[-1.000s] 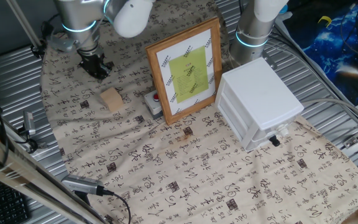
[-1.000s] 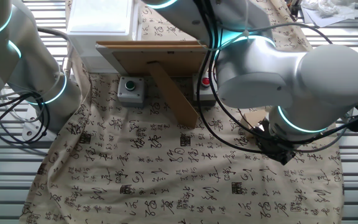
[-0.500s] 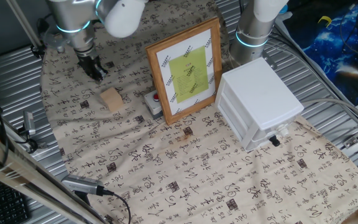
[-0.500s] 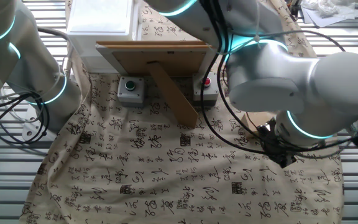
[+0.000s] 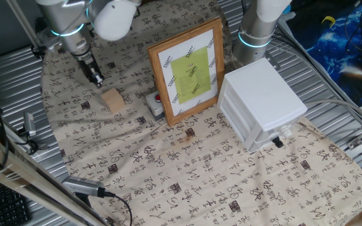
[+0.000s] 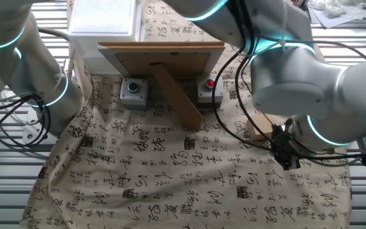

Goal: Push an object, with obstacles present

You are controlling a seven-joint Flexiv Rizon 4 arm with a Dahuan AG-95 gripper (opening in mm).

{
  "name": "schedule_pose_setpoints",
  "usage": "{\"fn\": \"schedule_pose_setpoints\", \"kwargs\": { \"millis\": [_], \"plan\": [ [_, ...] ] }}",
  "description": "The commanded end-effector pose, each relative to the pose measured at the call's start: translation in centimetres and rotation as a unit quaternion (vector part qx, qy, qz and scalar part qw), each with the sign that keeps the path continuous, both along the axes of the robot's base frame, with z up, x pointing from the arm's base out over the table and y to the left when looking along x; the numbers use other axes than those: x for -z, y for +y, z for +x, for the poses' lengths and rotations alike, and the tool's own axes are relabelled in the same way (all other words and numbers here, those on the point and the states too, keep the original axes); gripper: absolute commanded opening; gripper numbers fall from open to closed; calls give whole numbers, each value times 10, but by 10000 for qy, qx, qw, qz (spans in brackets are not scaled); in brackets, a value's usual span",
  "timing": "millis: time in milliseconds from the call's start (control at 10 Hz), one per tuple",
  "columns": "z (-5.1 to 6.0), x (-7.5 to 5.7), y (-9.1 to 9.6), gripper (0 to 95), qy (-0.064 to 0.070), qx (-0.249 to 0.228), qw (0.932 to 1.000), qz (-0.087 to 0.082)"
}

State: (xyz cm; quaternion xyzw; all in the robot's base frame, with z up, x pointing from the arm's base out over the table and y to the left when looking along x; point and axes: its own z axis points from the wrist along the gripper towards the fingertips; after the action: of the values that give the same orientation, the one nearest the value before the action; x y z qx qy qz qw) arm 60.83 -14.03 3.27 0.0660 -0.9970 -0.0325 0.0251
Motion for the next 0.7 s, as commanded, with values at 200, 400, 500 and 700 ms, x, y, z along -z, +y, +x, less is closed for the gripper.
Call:
{"fn": "schedule_pose_setpoints", "kwargs": {
  "millis": [200, 400, 500, 700],
  "plan": [
    [-3, -1, 3, 0, 27, 98, 9999, -61],
    [-5, -2, 4, 0, 11, 81, 9999, -60],
    [-6, -3, 5, 0, 6, 98, 9999, -59],
    [-6, -3, 5, 0, 4, 112, 9999, -78]
  ]
}}
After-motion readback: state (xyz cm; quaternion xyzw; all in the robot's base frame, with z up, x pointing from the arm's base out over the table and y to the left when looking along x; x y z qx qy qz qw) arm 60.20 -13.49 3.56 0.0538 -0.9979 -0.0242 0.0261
